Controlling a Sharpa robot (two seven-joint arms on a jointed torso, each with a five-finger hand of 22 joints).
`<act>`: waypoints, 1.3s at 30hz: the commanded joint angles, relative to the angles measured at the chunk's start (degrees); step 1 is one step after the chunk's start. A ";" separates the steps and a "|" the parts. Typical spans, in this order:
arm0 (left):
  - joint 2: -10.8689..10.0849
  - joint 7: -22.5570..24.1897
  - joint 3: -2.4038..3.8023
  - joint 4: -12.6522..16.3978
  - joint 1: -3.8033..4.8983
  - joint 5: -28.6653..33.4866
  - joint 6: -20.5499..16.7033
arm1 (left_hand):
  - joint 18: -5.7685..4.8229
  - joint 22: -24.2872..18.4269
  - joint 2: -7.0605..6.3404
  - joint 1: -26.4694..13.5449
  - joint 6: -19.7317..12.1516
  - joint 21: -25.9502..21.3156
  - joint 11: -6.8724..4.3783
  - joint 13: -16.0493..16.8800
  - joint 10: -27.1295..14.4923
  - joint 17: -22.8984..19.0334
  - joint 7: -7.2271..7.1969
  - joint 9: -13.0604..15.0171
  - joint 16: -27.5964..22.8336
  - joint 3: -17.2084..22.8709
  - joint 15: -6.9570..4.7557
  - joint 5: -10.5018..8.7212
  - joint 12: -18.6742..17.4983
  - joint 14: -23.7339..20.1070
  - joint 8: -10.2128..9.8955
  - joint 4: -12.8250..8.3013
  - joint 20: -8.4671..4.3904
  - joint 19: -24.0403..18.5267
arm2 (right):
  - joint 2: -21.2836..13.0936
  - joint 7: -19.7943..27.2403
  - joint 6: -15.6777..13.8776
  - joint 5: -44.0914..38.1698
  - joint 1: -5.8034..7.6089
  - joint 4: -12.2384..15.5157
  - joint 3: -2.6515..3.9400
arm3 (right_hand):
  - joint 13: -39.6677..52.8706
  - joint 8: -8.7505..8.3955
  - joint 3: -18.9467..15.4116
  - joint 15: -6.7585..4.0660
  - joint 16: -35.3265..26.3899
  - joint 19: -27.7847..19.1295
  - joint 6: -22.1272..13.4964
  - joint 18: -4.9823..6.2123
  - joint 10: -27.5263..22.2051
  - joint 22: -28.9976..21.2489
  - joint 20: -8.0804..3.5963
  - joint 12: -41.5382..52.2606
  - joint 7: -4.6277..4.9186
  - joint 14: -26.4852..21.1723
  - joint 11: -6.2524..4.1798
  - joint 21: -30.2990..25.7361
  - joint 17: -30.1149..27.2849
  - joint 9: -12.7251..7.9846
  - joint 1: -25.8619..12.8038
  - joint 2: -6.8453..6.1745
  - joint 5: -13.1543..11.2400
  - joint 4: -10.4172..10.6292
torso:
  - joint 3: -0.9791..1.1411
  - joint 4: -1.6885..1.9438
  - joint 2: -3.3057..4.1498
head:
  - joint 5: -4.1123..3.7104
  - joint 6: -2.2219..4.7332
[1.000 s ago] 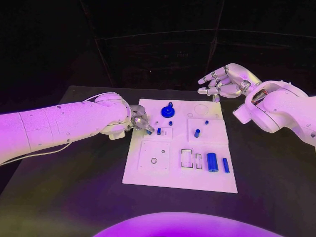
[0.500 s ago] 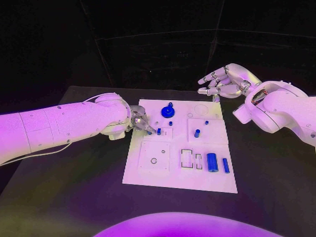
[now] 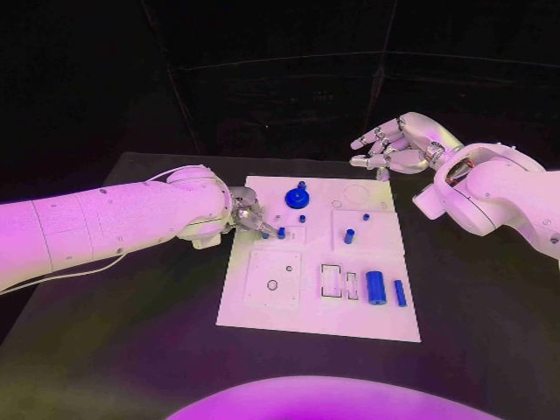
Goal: Assemble the parts on the task board
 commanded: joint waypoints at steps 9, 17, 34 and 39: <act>-2.97 0.30 0.33 2.70 0.96 2.08 -6.55 | 0.95 -4.12 -0.08 2.20 -3.05 -3.66 0.85 -6.63 -4.24 15.09 1.13 -0.57 0.18 -6.33 0.19 0.02 -5.03 6.16 -0.66 2.90 0.09 -1.64 | 0.01 0.33 0.26 0.13 0.11 -0.03 0.03 | -0.09 -0.26 -0.40 0.05 -0.49 0.41 -0.06 0.71 -0.25 -0.14 0.00 0.37 0.20 0.26 0.32 -0.43 0.16 0.00 -0.66 0.54 0.38 0.36 | 0.04 0.00 -0.03 | -0.16 0.16; -3.92 5.84 0.40 3.16 1.92 8.07 -10.92 | 3.63 -17.56 0.11 6.88 -9.09 -16.51 3.02 -15.63 -12.61 5.52 3.50 -1.90 -5.48 -10.57 1.90 0.26 -12.73 3.30 -1.80 6.44 1.54 -7.21 | 0.08 0.34 0.30 0.13 0.11 -0.19 0.03 | -0.09 -0.26 -0.40 0.05 -0.49 0.41 -0.06 0.71 -0.25 -0.14 0.00 0.37 0.20 0.26 0.32 -0.43 0.16 0.00 -0.66 0.54 0.38 0.36 | -0.01 -0.04 0.03 | -0.46 0.33; 6.77 34.57 -0.26 -8.05 1.81 -5.26 -17.79 | 6.55 -41.02 0.16 30.19 -9.55 -43.61 7.97 -34.04 -26.13 -33.08 7.92 -12.15 -34.48 -4.72 6.05 0.38 -30.63 -14.73 -12.39 -3.66 5.40 -15.81 | 0.74 0.32 0.57 0.14 0.11 -0.56 0.03 | -0.08 -0.26 -0.45 0.05 -0.53 0.43 -0.07 0.72 -0.24 -0.16 0.01 0.41 0.20 0.29 0.32 -0.47 0.20 0.00 -0.74 0.57 0.42 0.45 | -0.01 -0.26 0.23 | -1.34 1.49; 9.61 38.54 -0.39 -11.40 1.50 -11.33 -16.93 | 6.52 -40.14 -1.49 29.65 -6.44 -41.75 7.68 -38.99 -24.56 -25.05 7.35 -14.84 -26.02 -2.43 5.80 0.40 -34.54 -8.96 -16.39 -5.18 4.97 -12.72 | 1.01 0.36 0.71 0.24 0.11 -0.64 0.03 | -0.08 -0.25 -0.44 0.05 -0.56 0.44 -0.06 0.72 -0.25 -0.17 0.01 0.43 0.19 0.30 0.30 -0.48 0.22 0.00 -0.68 0.61 0.47 0.44 | -0.08 -0.55 0.34 | -1.57 1.67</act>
